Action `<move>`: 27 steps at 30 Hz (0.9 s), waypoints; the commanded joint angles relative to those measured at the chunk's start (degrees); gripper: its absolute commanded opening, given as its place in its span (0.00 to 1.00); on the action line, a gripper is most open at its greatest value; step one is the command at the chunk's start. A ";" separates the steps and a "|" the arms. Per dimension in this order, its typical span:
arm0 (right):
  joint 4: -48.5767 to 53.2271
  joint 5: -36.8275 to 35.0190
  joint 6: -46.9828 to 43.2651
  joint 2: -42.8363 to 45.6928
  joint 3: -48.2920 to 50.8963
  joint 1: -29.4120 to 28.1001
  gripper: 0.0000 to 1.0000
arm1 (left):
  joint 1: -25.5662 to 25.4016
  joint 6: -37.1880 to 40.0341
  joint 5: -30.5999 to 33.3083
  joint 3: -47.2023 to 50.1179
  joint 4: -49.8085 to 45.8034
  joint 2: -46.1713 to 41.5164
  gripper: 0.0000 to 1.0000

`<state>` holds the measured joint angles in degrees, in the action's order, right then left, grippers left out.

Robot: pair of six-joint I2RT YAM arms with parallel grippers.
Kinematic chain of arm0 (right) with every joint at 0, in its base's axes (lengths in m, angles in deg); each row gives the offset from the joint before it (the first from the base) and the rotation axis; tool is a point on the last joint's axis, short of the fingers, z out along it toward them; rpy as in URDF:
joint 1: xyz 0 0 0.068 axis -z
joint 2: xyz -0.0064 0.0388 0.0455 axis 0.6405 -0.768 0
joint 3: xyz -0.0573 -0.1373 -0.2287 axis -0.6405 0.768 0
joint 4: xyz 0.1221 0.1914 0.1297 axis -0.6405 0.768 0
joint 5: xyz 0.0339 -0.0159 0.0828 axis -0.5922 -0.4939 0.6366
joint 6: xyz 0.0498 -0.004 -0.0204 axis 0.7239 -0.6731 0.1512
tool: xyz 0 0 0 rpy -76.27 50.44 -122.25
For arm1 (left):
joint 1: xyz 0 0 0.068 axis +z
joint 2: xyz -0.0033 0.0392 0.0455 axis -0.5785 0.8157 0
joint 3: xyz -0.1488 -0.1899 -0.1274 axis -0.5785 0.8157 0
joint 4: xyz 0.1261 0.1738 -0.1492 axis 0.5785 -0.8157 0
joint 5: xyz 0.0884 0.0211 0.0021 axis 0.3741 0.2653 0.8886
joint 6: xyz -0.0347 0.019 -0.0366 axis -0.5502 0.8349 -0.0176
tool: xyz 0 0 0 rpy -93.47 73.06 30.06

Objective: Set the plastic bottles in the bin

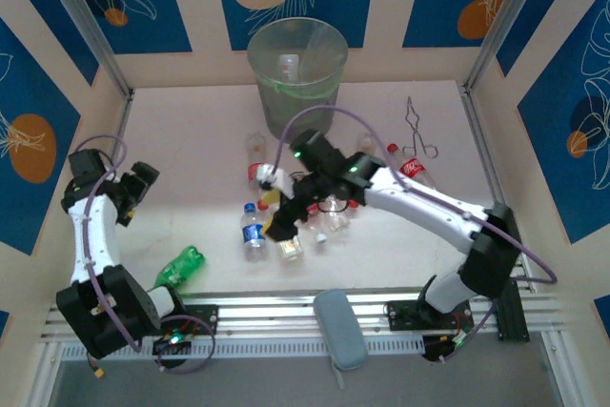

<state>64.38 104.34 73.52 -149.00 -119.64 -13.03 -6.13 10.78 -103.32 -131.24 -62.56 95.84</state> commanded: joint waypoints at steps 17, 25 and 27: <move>-24.48 5.52 -20.89 -37.36 -17.56 -10.91 0.98 | 8.67 6.92 -7.17 -0.07 -1.97 -2.47 1.00; -26.43 1.95 -22.52 -45.43 -23.67 -13.77 0.98 | 8.67 9.15 -6.97 -3.91 -4.11 -1.33 1.00; -26.81 0.81 -22.93 -46.71 -24.44 -14.36 0.98 | 8.67 9.18 -7.14 -4.17 -3.94 -1.33 1.00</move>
<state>39.44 106.46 52.45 -194.14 -141.60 -26.34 2.15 18.19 -109.05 -133.58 -65.16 94.44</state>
